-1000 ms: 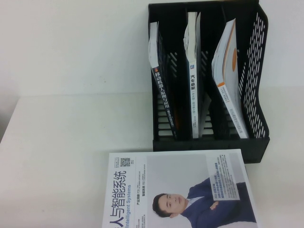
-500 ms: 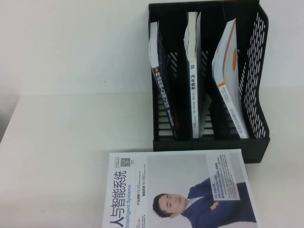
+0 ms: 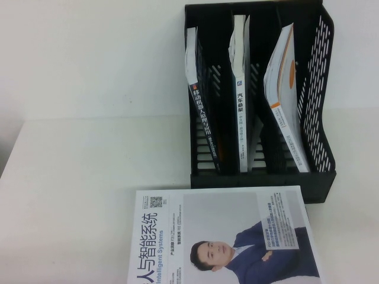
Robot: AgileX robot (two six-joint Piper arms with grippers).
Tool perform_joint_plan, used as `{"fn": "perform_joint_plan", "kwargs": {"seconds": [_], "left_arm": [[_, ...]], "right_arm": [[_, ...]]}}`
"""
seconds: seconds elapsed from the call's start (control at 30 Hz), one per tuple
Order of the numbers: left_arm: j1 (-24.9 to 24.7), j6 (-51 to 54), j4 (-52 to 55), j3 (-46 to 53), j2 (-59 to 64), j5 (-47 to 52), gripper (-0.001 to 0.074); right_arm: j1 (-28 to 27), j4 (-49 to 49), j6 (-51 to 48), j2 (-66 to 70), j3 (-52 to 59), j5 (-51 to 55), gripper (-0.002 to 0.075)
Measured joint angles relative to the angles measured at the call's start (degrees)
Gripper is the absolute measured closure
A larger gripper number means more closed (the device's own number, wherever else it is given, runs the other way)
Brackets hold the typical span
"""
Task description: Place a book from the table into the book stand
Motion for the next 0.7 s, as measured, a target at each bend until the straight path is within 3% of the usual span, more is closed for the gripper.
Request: {"fn": "perform_joint_plan", "kwargs": {"seconds": [0.13, 0.23, 0.53, 0.7], "left_arm": [[0.0, 0.0, 0.0, 0.0, 0.0, 0.0, 0.0737], [0.0, 0.0, 0.0, 0.0, 0.0, 0.0, 0.0737], [0.0, 0.0, 0.0, 0.0, 0.0, 0.08, 0.0737], [0.0, 0.0, 0.0, 0.0, 0.0, 0.23, 0.0737]], "right_arm": [[-7.68, -19.33, 19.83, -5.96, 0.0, 19.21, 0.0729], [-9.51, -26.77, 25.54, -9.87, 0.42, 26.68, 0.0729], [-9.22, -31.52, 28.21, -13.27, 10.89, 16.27, 0.0729], [-5.38, -31.73, 28.62, -13.27, 13.33, 15.44, 0.0729]]}}
